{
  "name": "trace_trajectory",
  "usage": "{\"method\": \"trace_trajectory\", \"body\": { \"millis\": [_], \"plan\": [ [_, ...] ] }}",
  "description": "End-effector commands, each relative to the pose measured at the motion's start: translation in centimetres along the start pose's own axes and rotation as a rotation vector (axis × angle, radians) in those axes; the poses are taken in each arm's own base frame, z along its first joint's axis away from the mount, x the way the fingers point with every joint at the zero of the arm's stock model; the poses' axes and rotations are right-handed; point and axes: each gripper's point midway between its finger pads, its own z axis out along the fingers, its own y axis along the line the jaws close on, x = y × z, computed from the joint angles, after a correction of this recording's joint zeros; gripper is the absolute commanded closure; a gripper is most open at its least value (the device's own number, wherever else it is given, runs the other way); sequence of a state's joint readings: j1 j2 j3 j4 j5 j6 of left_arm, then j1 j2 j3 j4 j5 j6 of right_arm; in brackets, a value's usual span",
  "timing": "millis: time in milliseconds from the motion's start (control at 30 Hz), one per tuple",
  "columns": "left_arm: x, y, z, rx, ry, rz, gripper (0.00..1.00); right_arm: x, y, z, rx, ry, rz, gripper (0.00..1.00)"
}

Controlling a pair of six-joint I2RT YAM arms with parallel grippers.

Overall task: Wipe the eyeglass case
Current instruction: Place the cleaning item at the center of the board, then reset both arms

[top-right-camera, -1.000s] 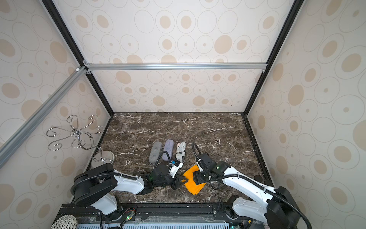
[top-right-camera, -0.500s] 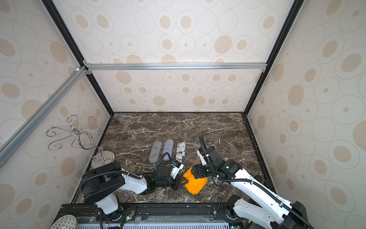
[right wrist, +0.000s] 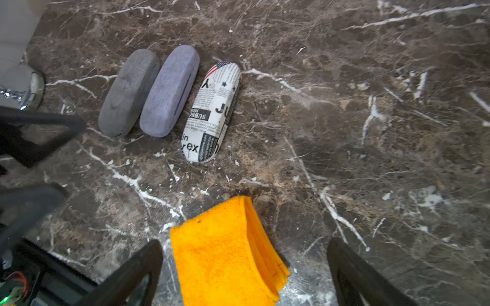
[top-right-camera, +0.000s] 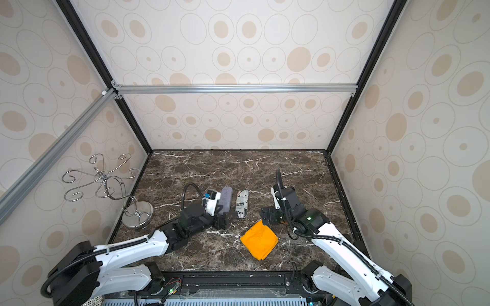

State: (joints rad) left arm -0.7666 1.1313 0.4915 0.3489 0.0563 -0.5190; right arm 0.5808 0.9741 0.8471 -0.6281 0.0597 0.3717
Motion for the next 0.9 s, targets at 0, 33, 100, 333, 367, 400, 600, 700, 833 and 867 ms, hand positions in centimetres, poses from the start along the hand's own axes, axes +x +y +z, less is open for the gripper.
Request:
{"method": "trace_trajectory", "body": {
  "millis": [0,33,100,333,367,400,600,700,833,867],
  "plan": [
    [0.1,5.9,-2.1,-0.217,0.014,0.051,0.02,-3.1,-1.1,-0.7,0.077,-0.104,-0.016,0.02],
    [-0.3,7.5,-2.8,-0.271,-0.008,0.048,0.00,-3.4,-1.5,-0.7,0.095,-0.122,-0.012,0.02],
    [-0.9,9.8,-3.8,-0.340,-0.032,0.038,0.00,-3.8,-1.9,-0.6,0.105,-0.139,-0.012,0.02],
    [-2.2,17.1,-6.5,-0.612,-0.105,0.045,0.00,-4.6,-6.9,1.5,0.333,-0.294,-0.082,0.00],
    [-2.5,17.8,-6.7,-0.633,-0.113,0.052,0.00,-4.5,-7.5,1.8,0.362,-0.313,-0.084,0.00],
    [-2.8,18.3,-6.7,-0.648,-0.119,0.070,0.00,-4.5,-8.1,2.0,0.377,-0.330,-0.082,0.00],
    [-4.5,21.5,-8.7,-0.850,-0.180,0.154,0.00,-3.6,-11.3,4.0,0.381,-0.347,-0.003,0.00],
    [-5.1,22.9,-10.4,-0.936,-0.215,0.201,0.00,-3.5,-12.5,4.8,0.368,-0.364,0.009,0.00],
    [-4.7,23.6,-11.3,-0.926,-0.270,0.281,0.00,-4.2,-14.4,4.1,0.442,-0.406,-0.023,0.00],
    [-4.5,23.8,-11.3,-0.911,-0.280,0.288,0.00,-4.2,-14.9,4.0,0.468,-0.433,-0.038,0.00]
  ]
}}
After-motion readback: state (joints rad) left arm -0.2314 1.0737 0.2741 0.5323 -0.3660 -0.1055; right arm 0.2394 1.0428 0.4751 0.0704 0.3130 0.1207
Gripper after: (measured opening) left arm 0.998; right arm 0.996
